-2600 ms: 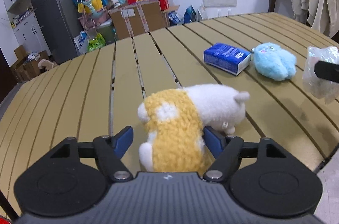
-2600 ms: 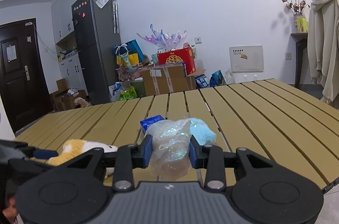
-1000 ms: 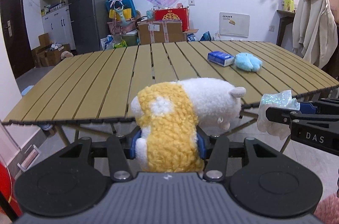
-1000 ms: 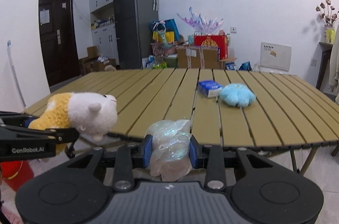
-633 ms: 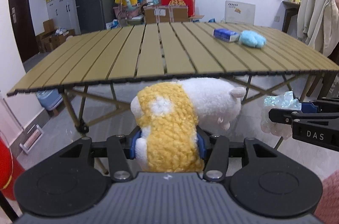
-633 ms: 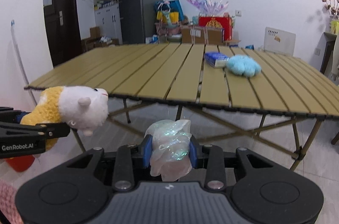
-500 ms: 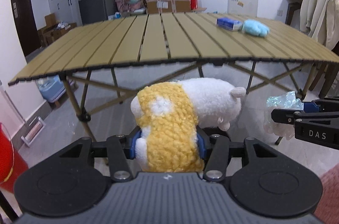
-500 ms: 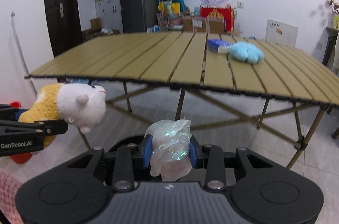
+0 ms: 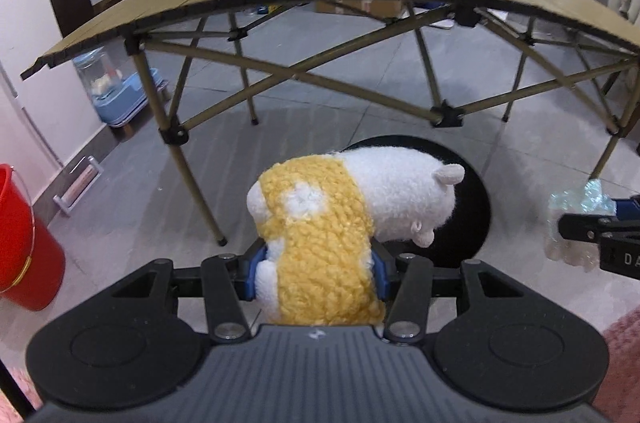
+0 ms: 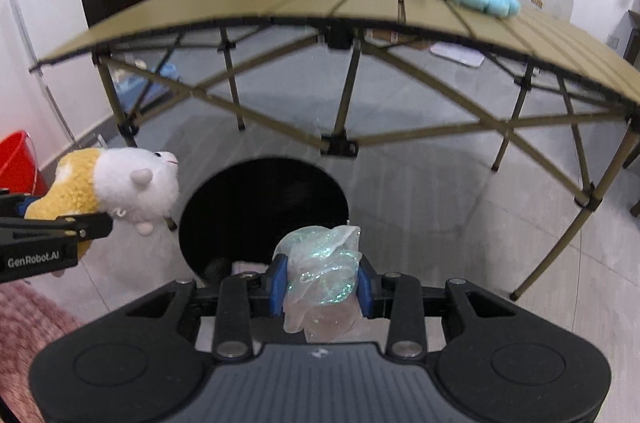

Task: Collect trash
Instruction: 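Carry the plush sheep and plastic bag off the table over the black bin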

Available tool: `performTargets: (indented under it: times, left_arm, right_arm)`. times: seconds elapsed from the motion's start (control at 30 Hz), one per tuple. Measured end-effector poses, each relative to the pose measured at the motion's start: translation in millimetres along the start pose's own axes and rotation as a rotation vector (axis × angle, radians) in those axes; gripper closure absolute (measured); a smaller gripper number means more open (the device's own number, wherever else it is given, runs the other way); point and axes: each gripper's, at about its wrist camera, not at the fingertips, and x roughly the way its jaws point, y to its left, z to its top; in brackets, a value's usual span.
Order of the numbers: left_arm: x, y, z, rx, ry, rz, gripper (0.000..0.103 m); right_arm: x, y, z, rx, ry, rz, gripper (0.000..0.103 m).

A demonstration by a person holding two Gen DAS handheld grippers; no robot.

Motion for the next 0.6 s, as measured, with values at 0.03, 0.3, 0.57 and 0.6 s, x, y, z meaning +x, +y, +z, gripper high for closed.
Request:
performTargets:
  times: [0.03, 0.3, 0.57, 0.6]
  left_arm:
    - [2.8, 2.0, -1.8, -0.007, 0.007, 0.006, 0.052]
    - [21.0, 18.8, -1.6, -0.086, 0.082, 0.08, 0.052]
    - [32.2, 33.3, -1.2, -0.15, 0.145, 0.112, 0.052]
    - [32.7, 33.8, -0.5, -0.154, 0.145, 0.118, 0.052]
  right_arm:
    - [4.7, -0.7, -2.0, 0.002, 0.013, -0.003, 0.069]
    - [39.7, -4.5, -13.1, 0.008, 0.128, -0.024, 0.069]
    - [60.7, -5.5, -18.2, 0.028, 0.215, -0.026, 0.069]
    - [61.0, -5.2, -18.4, 0.03, 0.217, -0.024, 0.069]
